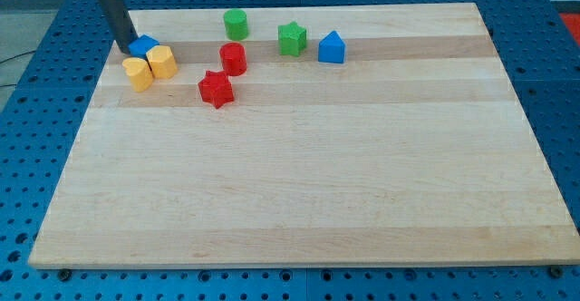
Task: Slide the blue cube and yellow hexagon towards the right side of the board
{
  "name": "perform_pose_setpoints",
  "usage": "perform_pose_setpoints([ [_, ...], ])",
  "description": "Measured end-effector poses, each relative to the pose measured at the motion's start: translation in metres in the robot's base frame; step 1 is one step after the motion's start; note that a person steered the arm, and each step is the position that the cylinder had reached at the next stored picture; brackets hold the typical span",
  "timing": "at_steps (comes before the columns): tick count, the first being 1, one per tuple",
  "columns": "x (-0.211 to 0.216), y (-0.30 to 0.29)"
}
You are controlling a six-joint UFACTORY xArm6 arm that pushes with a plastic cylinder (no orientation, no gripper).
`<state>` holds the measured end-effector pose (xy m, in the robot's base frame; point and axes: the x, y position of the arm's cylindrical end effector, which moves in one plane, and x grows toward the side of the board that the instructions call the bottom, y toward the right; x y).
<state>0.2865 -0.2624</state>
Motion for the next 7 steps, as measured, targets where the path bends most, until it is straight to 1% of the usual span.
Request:
perform_pose_setpoints([
  [1,0.017,0.013],
  [2,0.044,0.045],
  [3,0.057,0.085],
  [4,0.062,0.119],
  [5,0.077,0.155],
  [7,0.078,0.259],
])
